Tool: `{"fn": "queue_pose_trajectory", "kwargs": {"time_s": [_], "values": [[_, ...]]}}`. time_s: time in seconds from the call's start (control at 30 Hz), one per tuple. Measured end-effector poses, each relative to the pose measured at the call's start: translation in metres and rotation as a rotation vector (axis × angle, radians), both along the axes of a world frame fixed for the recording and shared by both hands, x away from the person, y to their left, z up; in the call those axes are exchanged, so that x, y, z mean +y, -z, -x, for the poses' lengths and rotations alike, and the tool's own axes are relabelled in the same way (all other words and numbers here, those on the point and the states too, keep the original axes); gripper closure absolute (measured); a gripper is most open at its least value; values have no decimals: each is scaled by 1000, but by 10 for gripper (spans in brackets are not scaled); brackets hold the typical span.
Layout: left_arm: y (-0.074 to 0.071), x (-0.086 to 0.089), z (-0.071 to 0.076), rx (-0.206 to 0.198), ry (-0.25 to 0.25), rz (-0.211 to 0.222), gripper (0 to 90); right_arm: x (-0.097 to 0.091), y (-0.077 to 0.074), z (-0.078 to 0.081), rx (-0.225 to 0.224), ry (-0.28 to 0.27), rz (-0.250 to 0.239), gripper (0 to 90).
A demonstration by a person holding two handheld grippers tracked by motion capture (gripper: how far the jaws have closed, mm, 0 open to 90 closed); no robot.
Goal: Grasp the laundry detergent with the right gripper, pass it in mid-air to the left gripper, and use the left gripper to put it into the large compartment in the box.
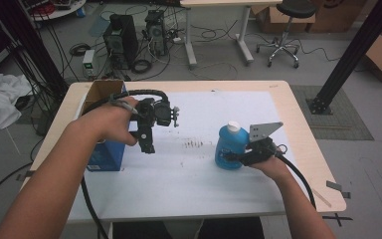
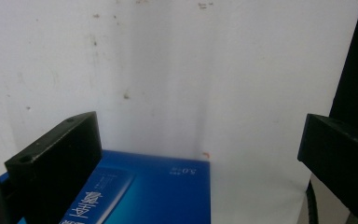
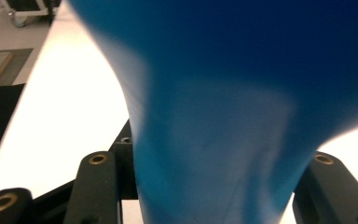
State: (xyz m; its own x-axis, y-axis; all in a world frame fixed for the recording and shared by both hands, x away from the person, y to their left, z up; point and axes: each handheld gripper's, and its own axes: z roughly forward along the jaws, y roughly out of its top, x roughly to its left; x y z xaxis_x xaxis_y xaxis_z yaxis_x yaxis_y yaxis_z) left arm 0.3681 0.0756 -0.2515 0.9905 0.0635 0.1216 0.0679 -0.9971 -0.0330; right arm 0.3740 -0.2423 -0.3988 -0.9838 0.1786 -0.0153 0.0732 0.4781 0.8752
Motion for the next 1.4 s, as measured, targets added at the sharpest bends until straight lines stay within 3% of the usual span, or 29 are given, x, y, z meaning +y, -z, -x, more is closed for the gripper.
{"fn": "queue_pose_trajectory", "kwargs": {"time_s": [0.23, 0.37, 0.5, 0.57, 0.8, 1.0, 1.4], "values": [[-6, -4, 5, -3, 13, -17, 1, 13, -31, 15, -40, -77, -10, 456], [-11, -6, 10, -5, 22, -10, 1, 24, -42, 21, -37, -111, 13, 456], [-16, -8, 15, 17, 40, 33, 1, 39, -46, 25, -27, -147, 36, 456], [-19, -8, 18, 29, 49, 56, 1, 46, -46, 27, -23, -165, 38, 456], [-24, -15, 29, 48, 78, 68, 1, 75, -38, 33, 1, -224, 37, 455], [-23, -23, 37, 55, 102, 58, 1, 97, -30, 37, 20, -250, 33, 455], [-12, -31, 43, 82, 115, 56, 1, 133, -17, 44, 47, -259, 25, 456]]}}
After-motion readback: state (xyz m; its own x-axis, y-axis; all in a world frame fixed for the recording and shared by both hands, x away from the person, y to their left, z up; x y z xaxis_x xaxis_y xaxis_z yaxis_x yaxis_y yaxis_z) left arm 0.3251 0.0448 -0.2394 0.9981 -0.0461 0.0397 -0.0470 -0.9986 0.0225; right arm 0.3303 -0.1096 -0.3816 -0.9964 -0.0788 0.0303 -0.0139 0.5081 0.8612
